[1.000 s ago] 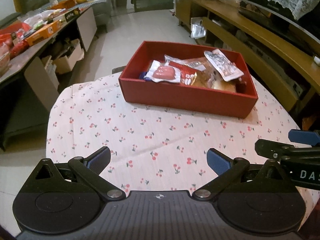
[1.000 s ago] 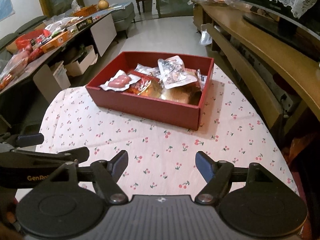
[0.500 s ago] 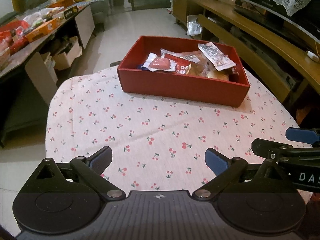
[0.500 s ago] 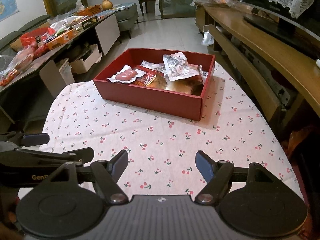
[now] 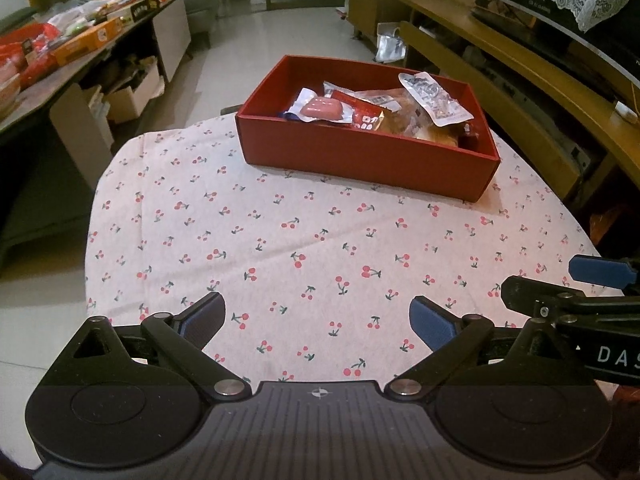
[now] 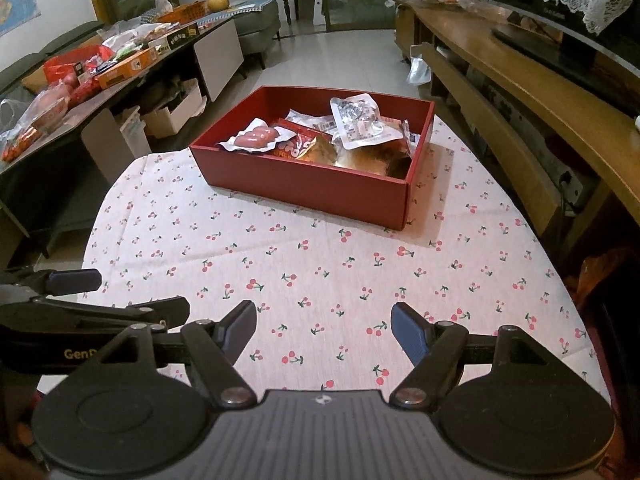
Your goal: Organize snacks
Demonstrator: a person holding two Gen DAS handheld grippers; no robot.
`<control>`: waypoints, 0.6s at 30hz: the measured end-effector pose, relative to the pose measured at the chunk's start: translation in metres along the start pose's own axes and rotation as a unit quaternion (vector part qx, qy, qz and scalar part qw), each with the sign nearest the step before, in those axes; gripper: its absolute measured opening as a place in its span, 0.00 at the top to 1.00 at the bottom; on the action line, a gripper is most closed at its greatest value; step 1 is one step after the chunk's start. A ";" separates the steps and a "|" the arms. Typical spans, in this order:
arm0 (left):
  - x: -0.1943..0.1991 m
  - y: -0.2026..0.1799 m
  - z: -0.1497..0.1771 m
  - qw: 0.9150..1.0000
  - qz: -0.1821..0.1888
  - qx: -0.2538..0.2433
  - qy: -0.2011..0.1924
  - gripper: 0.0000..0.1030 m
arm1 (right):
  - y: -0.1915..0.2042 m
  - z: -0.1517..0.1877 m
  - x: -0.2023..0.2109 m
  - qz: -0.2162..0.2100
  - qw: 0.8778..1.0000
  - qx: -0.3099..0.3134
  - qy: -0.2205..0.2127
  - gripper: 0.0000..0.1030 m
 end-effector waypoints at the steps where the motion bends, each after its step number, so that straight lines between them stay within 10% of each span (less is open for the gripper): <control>1: 0.000 0.000 0.001 1.000 0.000 0.000 0.000 0.03 | 0.000 0.000 0.000 0.000 1.000 0.000 0.000 0.11; 18: 0.002 0.001 0.004 1.000 -0.005 0.001 -0.002 0.03 | 0.001 0.003 -0.001 0.000 1.000 0.002 0.001 0.11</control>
Point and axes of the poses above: each gripper's, at about its wrist camera, not at the fingertips, and x roughly against the way its jaws point, y to its left, z to its underside, the point moved 4 cm from there along -x, roughly the way its jaws point, and after that the axes turned 3 degrees about -z, right-handed, at the moved point
